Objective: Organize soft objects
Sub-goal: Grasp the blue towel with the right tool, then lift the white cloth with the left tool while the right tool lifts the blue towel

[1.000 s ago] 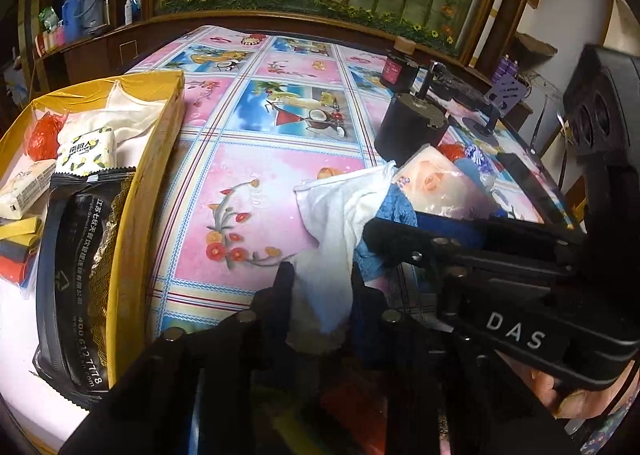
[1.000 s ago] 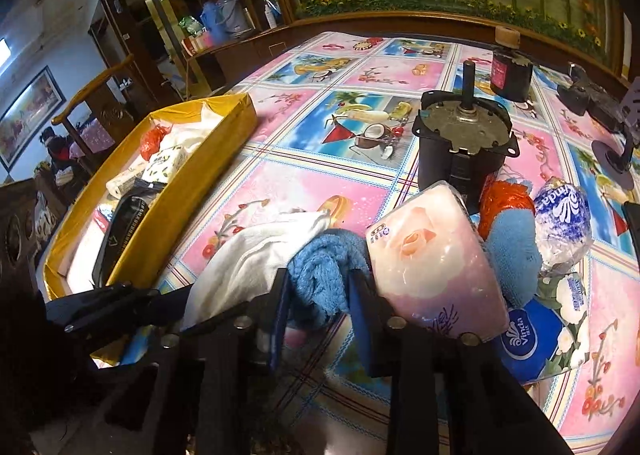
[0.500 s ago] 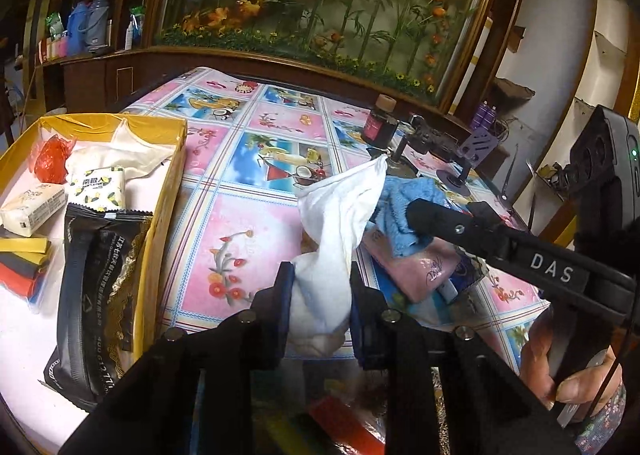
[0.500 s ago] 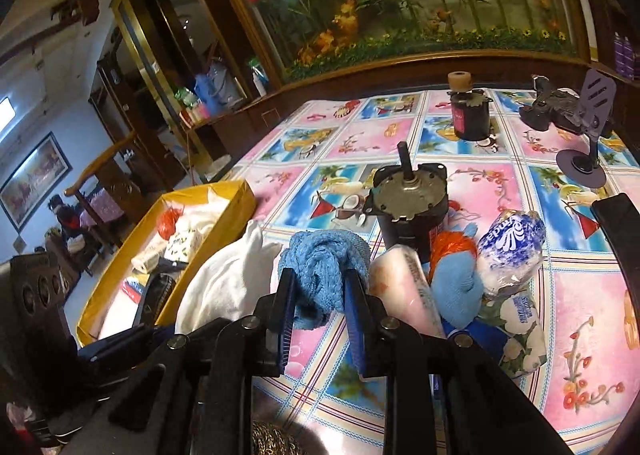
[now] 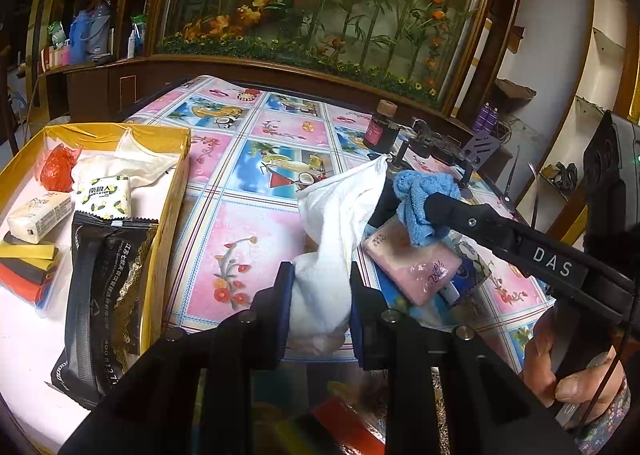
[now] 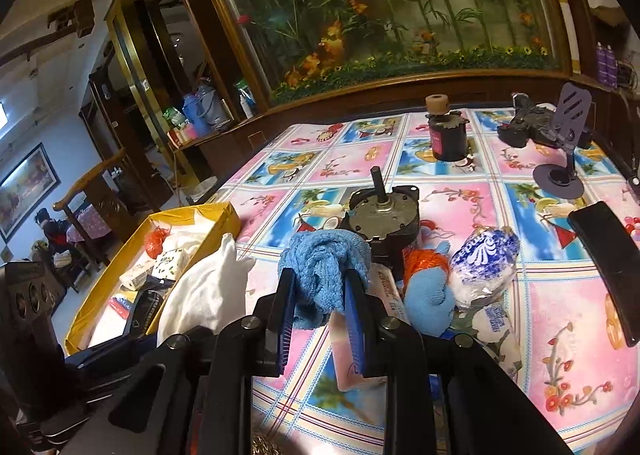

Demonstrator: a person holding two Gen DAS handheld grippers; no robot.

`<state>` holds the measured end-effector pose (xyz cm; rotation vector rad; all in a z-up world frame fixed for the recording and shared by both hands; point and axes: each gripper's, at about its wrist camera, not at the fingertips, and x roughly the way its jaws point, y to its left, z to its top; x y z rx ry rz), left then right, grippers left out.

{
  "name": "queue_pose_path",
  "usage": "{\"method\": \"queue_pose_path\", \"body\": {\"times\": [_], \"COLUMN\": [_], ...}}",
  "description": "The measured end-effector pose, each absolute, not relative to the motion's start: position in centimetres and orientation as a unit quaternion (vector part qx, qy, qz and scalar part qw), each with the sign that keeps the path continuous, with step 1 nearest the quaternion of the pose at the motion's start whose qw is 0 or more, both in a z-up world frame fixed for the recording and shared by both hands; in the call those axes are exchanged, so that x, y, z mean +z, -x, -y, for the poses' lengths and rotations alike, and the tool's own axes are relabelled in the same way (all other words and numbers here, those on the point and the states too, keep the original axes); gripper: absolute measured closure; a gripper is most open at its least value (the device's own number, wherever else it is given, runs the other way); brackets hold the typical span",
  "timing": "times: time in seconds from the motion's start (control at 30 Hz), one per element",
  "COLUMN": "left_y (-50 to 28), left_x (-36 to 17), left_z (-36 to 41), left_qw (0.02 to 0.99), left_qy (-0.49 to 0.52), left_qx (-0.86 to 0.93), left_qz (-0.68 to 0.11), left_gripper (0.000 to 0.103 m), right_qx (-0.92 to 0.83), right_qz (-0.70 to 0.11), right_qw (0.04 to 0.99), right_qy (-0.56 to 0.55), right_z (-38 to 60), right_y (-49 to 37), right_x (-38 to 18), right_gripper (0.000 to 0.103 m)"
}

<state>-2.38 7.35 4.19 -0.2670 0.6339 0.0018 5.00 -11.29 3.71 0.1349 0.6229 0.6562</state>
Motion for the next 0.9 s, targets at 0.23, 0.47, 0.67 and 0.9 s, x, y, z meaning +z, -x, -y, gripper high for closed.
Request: {"method": "queue_pose_path", "body": {"times": [0.23, 0.47, 0.67, 0.9], "left_y": [2.32, 2.31, 2.32, 2.64], "left_x": [4.16, 4.11, 3.97, 4.08], "left_z": [-7.16, -7.12, -7.12, -7.19], "left_qw": [0.941, 0.941, 0.943, 0.945], "left_qy": [0.126, 0.125, 0.124, 0.123], "left_qx": [0.002, 0.003, 0.002, 0.002], "left_qz": [-0.313, -0.313, -0.31, -0.303], "left_gripper": [0.079, 0.079, 0.079, 0.079], "right_qx": [0.325, 0.33, 0.329, 0.327], "right_qz": [-0.291, -0.295, -0.293, -0.293], "right_qw": [0.898, 0.895, 0.896, 0.897], "right_qy": [-0.059, -0.051, -0.051, -0.052], "right_z": [11.17, 10.8, 10.71, 10.77], "right_y": [-4.51, -4.36, -4.41, -4.44], "right_x": [4.08, 3.91, 3.83, 3.76], "right_gripper": [0.078, 0.078, 0.078, 0.078]}}
